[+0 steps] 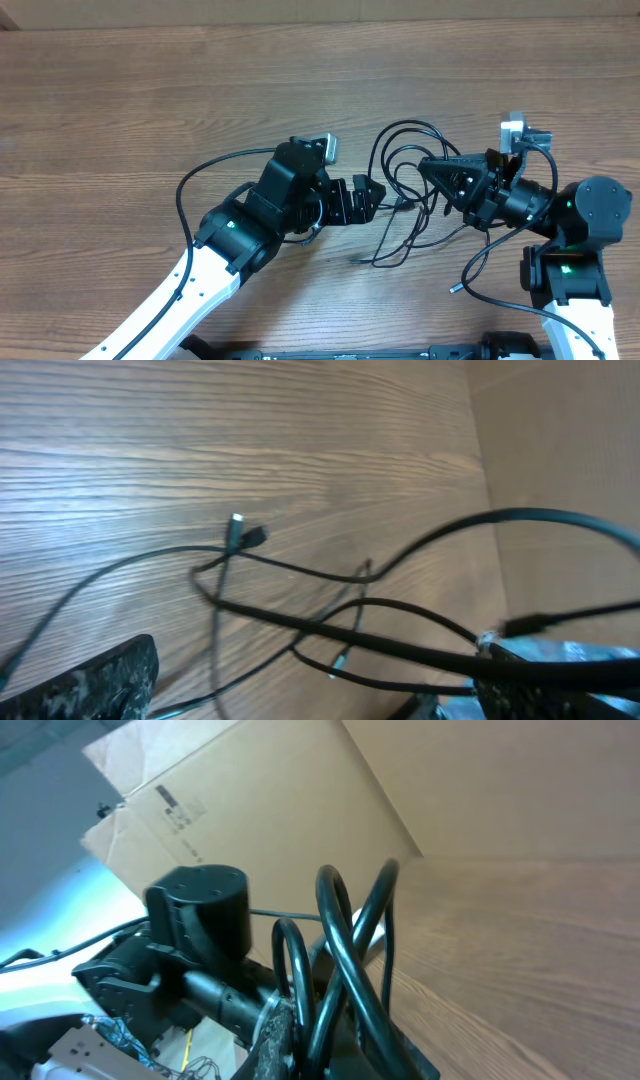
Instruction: Untangle cables
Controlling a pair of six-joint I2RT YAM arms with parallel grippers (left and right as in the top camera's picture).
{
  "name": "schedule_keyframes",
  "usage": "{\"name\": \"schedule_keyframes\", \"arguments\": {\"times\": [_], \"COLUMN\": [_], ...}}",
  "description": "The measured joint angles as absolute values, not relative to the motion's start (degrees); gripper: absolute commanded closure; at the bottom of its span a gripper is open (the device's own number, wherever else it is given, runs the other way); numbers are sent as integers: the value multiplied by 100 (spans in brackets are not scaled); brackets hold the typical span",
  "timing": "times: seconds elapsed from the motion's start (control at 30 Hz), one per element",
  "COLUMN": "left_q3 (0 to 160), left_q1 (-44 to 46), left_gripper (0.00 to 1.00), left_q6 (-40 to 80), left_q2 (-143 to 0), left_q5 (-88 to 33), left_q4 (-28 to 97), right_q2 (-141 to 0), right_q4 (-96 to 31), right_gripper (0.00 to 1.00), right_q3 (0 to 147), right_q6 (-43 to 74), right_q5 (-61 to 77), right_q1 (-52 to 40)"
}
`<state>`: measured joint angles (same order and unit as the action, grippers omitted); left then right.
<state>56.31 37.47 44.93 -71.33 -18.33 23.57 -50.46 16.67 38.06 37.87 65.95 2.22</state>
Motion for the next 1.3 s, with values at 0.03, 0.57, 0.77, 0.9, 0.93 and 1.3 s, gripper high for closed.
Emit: {"name": "schedule_keyframes", "arguments": {"times": [0.03,0.57,0.77,0.9,0.93,1.3], "left_q3": [5631,5631,5634,5634,5631,5634], "left_q1": [3747,3374,3361,3361,3361,3791], "left_gripper": [0,0,0,0,0,0], "left_q6": [4495,4753,5083,5288,5389,5848], "left_q2": [-7133,-7131,-7131,-7131,-7131,-7192], "left_q5": [-1916,-3229,-3277,-3177,-3122,-1861], "left_q4": [2359,1739,1586,1551,1514,1004], "right_q2": [-5046,-5140,-5140,-5140,-5140,-5140], "right_q4": [1579,1083,1085,1094,1092,1092], "right_gripper": [96,96,96,96,96,96], "right_q3": [3806,3809,3809,3809,3809,3809], "right_q6": [3732,3234,3170,3170,3166,3194], "right_q5": [6567,6250,6228,6267,6300,6558], "right_q1": [222,222,222,222,222,222]}}
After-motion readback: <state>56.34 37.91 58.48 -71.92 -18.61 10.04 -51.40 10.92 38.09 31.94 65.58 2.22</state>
